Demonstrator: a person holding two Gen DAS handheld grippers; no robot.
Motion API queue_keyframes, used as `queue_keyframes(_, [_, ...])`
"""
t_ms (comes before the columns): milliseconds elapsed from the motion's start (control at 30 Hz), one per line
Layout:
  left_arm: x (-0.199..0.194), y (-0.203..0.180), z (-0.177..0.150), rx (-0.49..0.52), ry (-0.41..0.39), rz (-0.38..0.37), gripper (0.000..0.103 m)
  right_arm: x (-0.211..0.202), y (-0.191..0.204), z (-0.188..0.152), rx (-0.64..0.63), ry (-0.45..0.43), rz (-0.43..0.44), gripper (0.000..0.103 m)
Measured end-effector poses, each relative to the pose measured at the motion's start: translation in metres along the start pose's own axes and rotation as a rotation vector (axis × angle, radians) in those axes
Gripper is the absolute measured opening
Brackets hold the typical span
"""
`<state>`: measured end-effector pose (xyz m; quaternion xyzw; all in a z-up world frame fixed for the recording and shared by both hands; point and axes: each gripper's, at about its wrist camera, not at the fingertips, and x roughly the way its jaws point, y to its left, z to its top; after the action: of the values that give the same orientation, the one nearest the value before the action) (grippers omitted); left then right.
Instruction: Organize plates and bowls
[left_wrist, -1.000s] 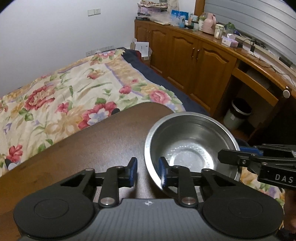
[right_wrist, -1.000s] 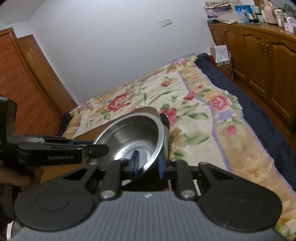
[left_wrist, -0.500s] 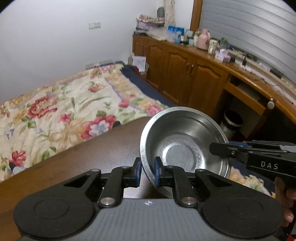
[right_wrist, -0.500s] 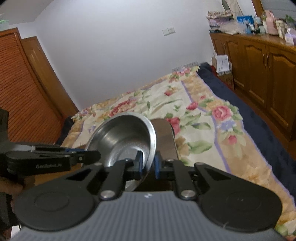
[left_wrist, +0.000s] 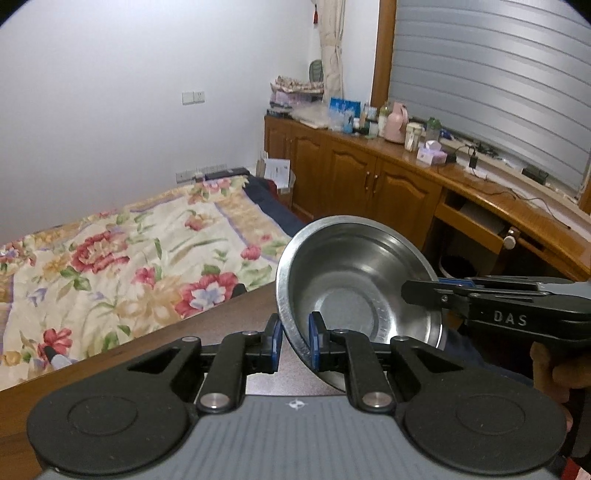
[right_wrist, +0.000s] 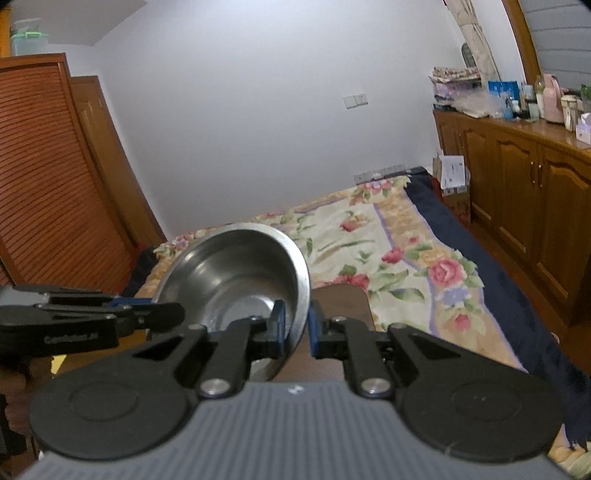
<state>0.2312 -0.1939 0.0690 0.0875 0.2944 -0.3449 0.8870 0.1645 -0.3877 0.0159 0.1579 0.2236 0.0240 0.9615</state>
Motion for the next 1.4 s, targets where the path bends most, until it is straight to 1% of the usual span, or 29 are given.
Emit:
queue_keyframes(167, [-0.030,-0.003,-0.010,-0.009,-0.038,0.021,0.017,-0.013,0.012,0.002,-0.023,-0.021,0.027,0.013])
queue_keyframes(333, [-0.052,-0.003,-0.022,-0.013,-0.042,0.040,0.018,-0.019,0.023,-0.004,-0.035,-0.034,0.054,0.012])
queue_keyframes(467, [-0.066,-0.001,-0.025,-0.011,-0.061,0.048,0.018,-0.022,0.030,-0.006,-0.045,-0.045,0.075,0.012])
queue_keyframes(667, [-0.079,0.003,-0.032,-0.028,-0.082,0.055,0.018,-0.027,0.041,-0.008,-0.058,-0.056,0.092,0.012])
queue_keyframes(867, [-0.087,0.002,-0.043,-0.027,-0.073,0.043,0.018,-0.034,0.046,-0.014,-0.061,-0.059,0.111,0.012])
queue_keyframes(1133, [-0.098,0.004,-0.062,-0.005,-0.064,0.031,0.018,-0.039,0.053,-0.033,-0.059,-0.026,0.125,0.012])
queue_keyframes(1400, [-0.100,0.009,-0.085,-0.019,-0.041,0.023,0.018,-0.046,0.064,-0.048,-0.095,-0.003,0.132,0.012])
